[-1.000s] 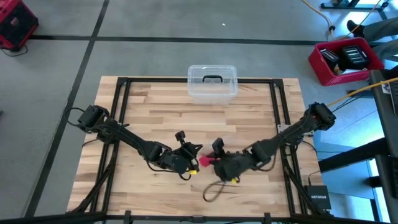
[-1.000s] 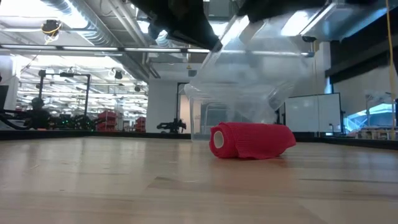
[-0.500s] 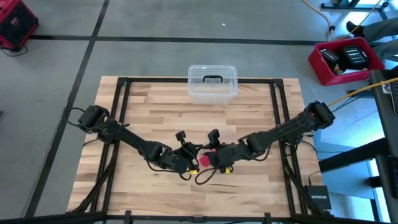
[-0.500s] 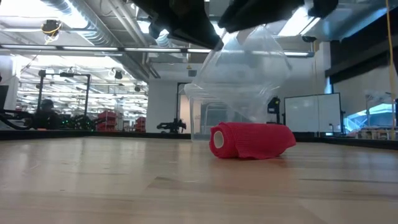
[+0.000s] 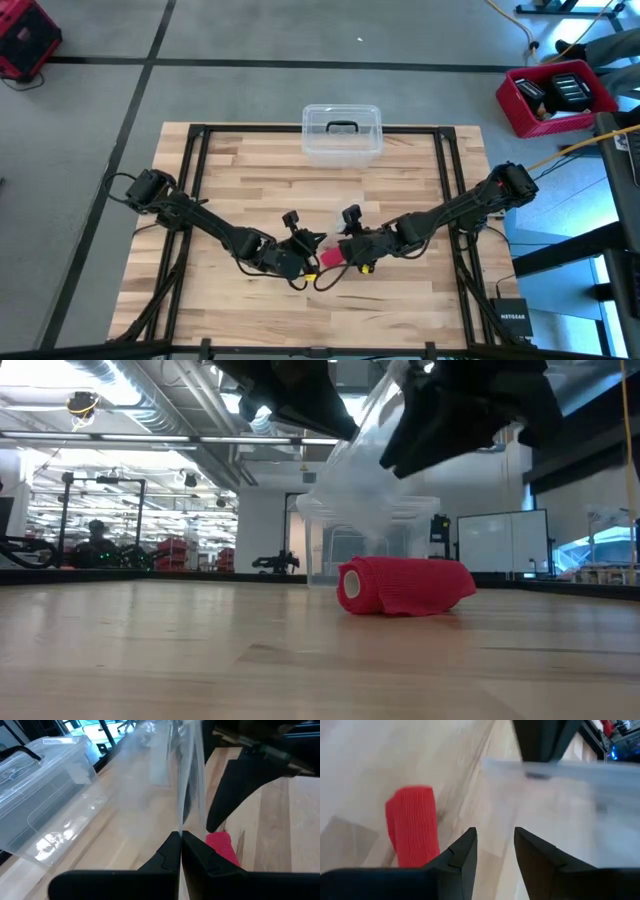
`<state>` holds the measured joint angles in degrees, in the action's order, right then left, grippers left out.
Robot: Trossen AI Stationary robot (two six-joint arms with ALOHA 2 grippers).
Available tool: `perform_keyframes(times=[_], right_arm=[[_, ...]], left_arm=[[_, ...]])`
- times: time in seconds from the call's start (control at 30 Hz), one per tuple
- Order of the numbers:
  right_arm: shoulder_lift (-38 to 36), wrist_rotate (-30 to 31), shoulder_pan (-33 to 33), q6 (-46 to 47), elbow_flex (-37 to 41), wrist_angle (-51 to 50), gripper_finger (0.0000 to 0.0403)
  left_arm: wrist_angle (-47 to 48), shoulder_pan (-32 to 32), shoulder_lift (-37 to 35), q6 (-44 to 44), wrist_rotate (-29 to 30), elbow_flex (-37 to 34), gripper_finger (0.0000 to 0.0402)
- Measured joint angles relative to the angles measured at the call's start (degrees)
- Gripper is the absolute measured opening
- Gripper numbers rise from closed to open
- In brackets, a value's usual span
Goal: Roll bandage
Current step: Put the red bandage into the transparent zip bag
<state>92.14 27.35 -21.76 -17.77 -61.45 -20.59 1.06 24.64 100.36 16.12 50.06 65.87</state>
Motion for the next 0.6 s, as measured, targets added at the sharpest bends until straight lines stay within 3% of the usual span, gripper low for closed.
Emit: perform_keyframes(times=[0.2,0.43,0.6], right_arm=[[-0.02,-3.0,-4.13,3.01,-2.17,1.9,0.0133],[-0.02,8.08,-7.89,-5.03,-2.47,9.14,0.0133],[-0.02,7.15,-4.67,-9.12,-2.47,10.44,0.0133]], left_arm=[[2.36,-0.8,0.0,1.98,0.0,0.0,0.0001],[2.58,-1.14,0.88,2.9,-0.17,0.02,0.0001],[2.45,-1.05,1.92,3.13,-0.43,0.02,0.0001]])
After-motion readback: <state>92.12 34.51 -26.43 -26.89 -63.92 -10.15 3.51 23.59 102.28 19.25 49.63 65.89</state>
